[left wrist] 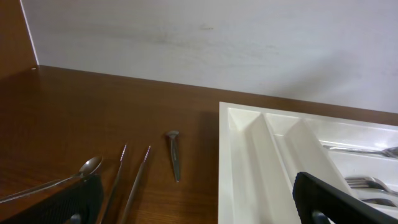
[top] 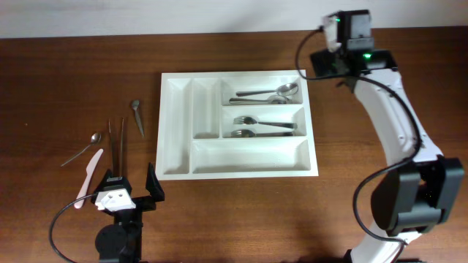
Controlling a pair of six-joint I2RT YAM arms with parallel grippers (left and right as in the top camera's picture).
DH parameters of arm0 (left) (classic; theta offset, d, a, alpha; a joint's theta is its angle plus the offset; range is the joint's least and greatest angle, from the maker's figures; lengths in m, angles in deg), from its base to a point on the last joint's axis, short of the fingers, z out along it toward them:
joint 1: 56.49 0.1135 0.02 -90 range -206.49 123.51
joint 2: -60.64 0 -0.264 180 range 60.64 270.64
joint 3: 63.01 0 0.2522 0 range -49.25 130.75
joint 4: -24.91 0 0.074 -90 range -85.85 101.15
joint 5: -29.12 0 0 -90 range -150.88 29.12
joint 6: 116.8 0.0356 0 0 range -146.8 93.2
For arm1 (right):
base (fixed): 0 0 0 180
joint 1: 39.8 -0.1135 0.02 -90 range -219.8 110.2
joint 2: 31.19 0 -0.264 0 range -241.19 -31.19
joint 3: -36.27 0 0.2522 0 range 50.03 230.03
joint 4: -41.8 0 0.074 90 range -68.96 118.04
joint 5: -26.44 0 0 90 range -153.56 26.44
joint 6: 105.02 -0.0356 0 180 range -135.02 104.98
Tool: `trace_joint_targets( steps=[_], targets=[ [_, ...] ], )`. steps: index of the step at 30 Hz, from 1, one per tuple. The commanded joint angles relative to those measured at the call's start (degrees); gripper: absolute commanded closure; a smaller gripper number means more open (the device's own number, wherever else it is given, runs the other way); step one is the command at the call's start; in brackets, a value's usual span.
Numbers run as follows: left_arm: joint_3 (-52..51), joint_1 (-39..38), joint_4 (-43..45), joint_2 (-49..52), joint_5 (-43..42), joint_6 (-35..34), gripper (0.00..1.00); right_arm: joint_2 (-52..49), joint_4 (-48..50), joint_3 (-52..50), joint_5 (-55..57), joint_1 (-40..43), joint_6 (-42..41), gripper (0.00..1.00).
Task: Pack container
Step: 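Release the spoon and lift the right gripper to the upper right, then move the left gripper over the metal tongs left of the tray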
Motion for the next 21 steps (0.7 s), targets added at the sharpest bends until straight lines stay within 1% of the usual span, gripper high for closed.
trace_joint_targets(
  steps=[1, 4, 6, 8, 12, 18, 20, 21],
  targets=[
    [-0.4, 0.2, 0.1, -0.5, -0.6, 0.9, 0.01, 2.5, -5.7, 0.7, 3.9, 2.4, -9.6, 0.01],
    [-0.4, 0.2, 0.1, -0.5, -0.6, 0.9, 0.01, 3.0, -12.8, 0.7, 3.1, 5.0, -17.6, 0.01],
    [-0.4, 0.2, 0.1, -0.5, -0.6, 0.9, 0.01, 3.0, -16.6, 0.6, 0.7, 6.9, -20.8, 0.01],
    [-0.4, 0.2, 0.1, -0.5, -0.6, 0.9, 0.01, 3.0, -18.7, 0.6, -2.3, 8.6, -21.2, 0.01],
    [-0.4, 0.2, 0.1, -0.5, -0.6, 0.9, 0.01, 3.0, -19.5, 0.6, -6.8, 11.0, -21.2, 0.01],
    [-0.4, 0.2, 0.2, -0.5, -0.3, 0.9, 0.01, 3.0, -19.8, 0.6, -8.3, 11.8, -21.2, 0.01],
    [-0.4, 0.2, 1.4, -0.5, 2.7, 0.9, 0.01, 3.0, -19.8, 0.6, -8.4, 11.8, -21.2, 0.01],
    [-0.4, 0.2, 2.2, -0.5, 2.6, 0.9, 0.01, 3.0, -19.8, 0.6, -8.4, 11.8, -21.2, 0.01]
  ],
)
